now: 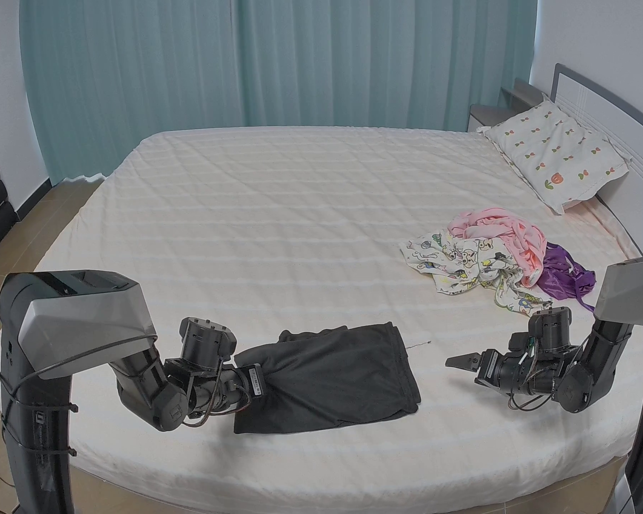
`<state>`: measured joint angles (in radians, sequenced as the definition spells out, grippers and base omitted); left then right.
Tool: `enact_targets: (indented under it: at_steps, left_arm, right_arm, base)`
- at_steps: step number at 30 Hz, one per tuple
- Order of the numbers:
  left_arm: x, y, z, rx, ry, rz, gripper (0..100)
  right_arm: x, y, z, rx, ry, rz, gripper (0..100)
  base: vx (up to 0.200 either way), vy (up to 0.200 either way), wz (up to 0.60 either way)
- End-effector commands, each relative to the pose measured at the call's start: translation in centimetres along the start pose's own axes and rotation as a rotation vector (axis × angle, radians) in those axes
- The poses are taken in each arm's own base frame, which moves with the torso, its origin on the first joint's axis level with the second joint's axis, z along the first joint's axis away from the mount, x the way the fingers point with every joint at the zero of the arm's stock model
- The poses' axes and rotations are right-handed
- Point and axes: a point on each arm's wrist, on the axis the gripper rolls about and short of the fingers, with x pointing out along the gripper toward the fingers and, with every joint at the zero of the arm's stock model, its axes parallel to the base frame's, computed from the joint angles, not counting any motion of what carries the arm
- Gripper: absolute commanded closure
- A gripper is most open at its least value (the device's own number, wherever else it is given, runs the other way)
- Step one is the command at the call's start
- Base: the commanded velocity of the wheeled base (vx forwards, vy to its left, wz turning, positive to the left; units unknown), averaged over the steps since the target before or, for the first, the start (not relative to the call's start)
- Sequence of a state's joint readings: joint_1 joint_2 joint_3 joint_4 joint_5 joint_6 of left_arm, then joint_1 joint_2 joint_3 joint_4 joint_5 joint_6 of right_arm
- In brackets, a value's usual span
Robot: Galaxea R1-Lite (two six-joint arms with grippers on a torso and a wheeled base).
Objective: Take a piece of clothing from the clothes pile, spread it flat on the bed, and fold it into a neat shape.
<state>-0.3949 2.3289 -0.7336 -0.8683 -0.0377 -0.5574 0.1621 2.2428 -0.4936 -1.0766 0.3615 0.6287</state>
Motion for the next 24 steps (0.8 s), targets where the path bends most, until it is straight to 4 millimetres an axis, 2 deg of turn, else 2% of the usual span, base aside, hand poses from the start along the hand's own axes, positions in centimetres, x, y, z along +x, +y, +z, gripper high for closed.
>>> enact_targets:
  at_steps: [1,24]
  left_arm:
    - [-1.1,0.1,0.4,-0.007,-0.011,0.001,100]
    - [-2.3,2.5,0.8,-0.059,-0.012,0.050,100]
  right_arm:
    - [0.0,0.0,-0.1,-0.002,0.002,0.001,0]
    - [0.1,0.2,-0.2,-0.007,0.009,0.005,0]
  base:
    - [0.000,0.200,0.00]
    - [0.000,0.200,0.00]
